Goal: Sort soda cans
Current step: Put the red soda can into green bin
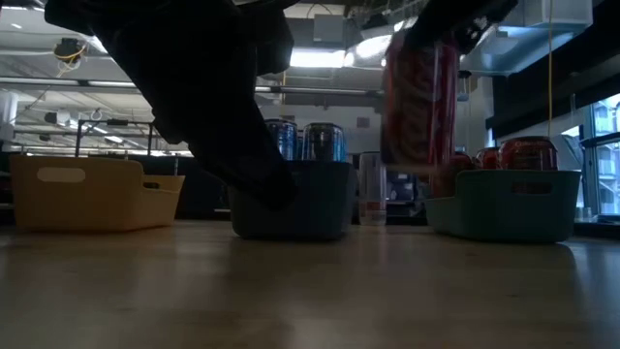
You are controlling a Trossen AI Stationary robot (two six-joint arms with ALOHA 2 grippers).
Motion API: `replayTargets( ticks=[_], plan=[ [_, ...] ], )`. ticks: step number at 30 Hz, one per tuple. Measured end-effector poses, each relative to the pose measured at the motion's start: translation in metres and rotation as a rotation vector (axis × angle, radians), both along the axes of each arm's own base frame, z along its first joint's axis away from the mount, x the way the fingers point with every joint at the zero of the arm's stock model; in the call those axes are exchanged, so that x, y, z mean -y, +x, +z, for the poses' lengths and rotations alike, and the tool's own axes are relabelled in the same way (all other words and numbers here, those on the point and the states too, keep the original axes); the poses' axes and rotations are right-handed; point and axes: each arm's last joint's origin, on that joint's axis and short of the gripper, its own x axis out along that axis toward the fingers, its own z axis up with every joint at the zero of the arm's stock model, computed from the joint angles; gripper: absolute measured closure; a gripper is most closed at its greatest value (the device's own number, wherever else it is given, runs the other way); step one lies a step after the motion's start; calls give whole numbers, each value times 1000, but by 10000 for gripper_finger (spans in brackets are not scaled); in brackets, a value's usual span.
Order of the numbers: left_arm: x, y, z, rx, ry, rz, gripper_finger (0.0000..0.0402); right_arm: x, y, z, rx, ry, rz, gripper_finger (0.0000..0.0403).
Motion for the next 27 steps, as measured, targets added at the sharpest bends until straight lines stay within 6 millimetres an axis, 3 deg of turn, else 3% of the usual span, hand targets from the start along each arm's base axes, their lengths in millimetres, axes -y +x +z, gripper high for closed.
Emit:
replayTargets(
  ticks=[7, 13, 27],
  plan=[
    [0, 0, 0, 5, -3, 0, 25, 24, -40, 28, 4, -110, -158, 128],
    [0, 1, 1, 17, -8, 1, 25, 52, -55, 31, -52, -145, -303, 128],
    [0, 2, 2, 29, -24, 12, 25, 94, -53, -31, -116, -96, -484, 128]
  ],
)
